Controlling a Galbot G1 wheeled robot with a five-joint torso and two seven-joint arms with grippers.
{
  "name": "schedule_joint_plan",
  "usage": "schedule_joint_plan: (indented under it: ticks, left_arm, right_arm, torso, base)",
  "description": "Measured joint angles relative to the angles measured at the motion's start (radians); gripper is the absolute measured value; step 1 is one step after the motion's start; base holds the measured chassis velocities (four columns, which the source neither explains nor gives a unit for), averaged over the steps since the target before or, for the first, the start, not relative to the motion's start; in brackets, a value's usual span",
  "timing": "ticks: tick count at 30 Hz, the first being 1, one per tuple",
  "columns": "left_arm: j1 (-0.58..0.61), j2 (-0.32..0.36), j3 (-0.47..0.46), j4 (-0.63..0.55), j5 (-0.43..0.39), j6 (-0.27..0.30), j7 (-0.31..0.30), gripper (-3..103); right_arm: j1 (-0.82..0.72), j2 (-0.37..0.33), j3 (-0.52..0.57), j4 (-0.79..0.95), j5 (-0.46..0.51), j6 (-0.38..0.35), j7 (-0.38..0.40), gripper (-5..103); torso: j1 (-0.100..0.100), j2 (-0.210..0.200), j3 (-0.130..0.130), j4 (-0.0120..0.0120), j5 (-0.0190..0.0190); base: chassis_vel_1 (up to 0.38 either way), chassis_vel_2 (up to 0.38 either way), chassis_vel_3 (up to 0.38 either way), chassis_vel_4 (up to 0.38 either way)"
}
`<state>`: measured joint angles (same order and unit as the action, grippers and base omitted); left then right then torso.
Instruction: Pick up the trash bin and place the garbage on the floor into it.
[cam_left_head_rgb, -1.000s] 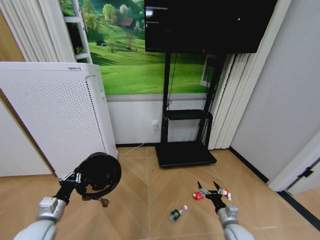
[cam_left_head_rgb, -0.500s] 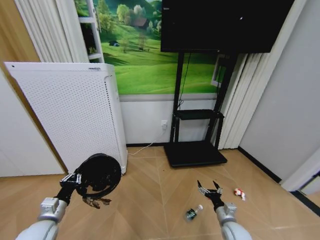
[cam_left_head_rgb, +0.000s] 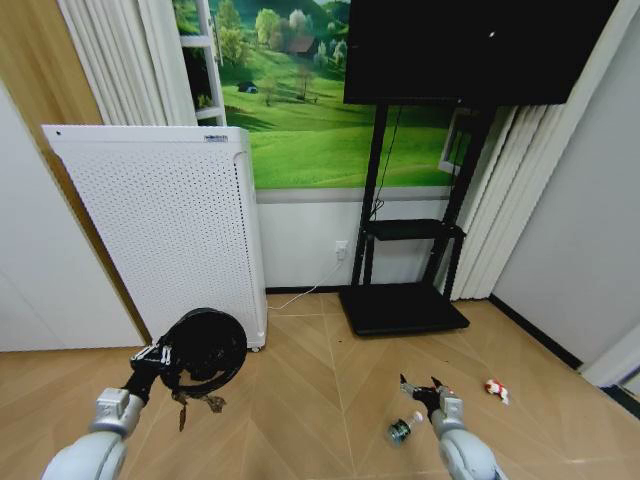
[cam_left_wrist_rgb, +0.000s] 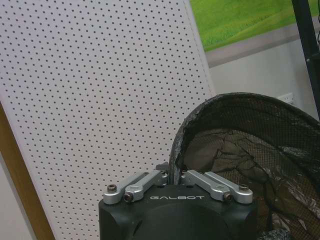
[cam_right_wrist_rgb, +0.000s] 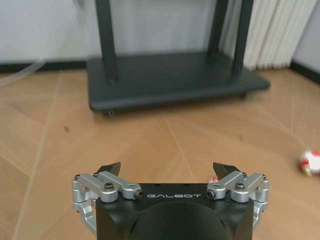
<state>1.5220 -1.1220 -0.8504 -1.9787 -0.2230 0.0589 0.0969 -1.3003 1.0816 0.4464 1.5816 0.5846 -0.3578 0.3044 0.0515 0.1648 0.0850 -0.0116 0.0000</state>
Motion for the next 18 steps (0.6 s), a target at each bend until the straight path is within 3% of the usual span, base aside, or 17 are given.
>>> schedule_joint_plan:
  ticks: [2,5,7,11,18]
  left_arm:
    - [-0.001,-0.001,0.004,0.016,0.005,0.0,0.0,4]
    - [-0.002,-0.002,0.006,0.019,0.006,0.0,0.0,4]
    - [-0.005,-0.003,0.012,0.026,0.008,0.0,0.0,4]
    - [-0.012,-0.004,0.019,0.033,0.012,0.001,0.0,4]
    - [-0.012,-0.004,0.021,0.034,0.012,0.001,0.0,4]
  right_arm:
    - [0.054,-0.002,-0.071,-0.05,0.046,-0.057,0.072,100]
    - [0.072,0.007,-0.098,-0.065,0.071,-0.077,0.105,100]
    - [0.113,0.04,-0.156,-0.099,0.118,-0.12,0.177,100]
    - [0.169,0.094,-0.207,-0.157,0.128,-0.136,0.246,100]
    - [0.186,0.109,-0.22,-0.174,0.135,-0.147,0.274,100]
  torso:
    - [0.0,0.0,0.0,0.0011,0.0]
    - [0.0,0.0,0.0,0.0013,-0.0001]
    - [0.0,0.0,0.0,0.0009,0.0001]
    - [0.0,0.0,0.0,0.0008,0.0]
    - [0.0,0.0,0.0,0.0008,0.0001]
  base:
    - [0.0,0.0,0.0,0.0]
    - [0.0,0.0,0.0,0.0]
    - [0.0,0.0,0.0,0.0]
    - [0.0,0.0,0.0,0.0]
    - [0.0,0.0,0.0,0.0]
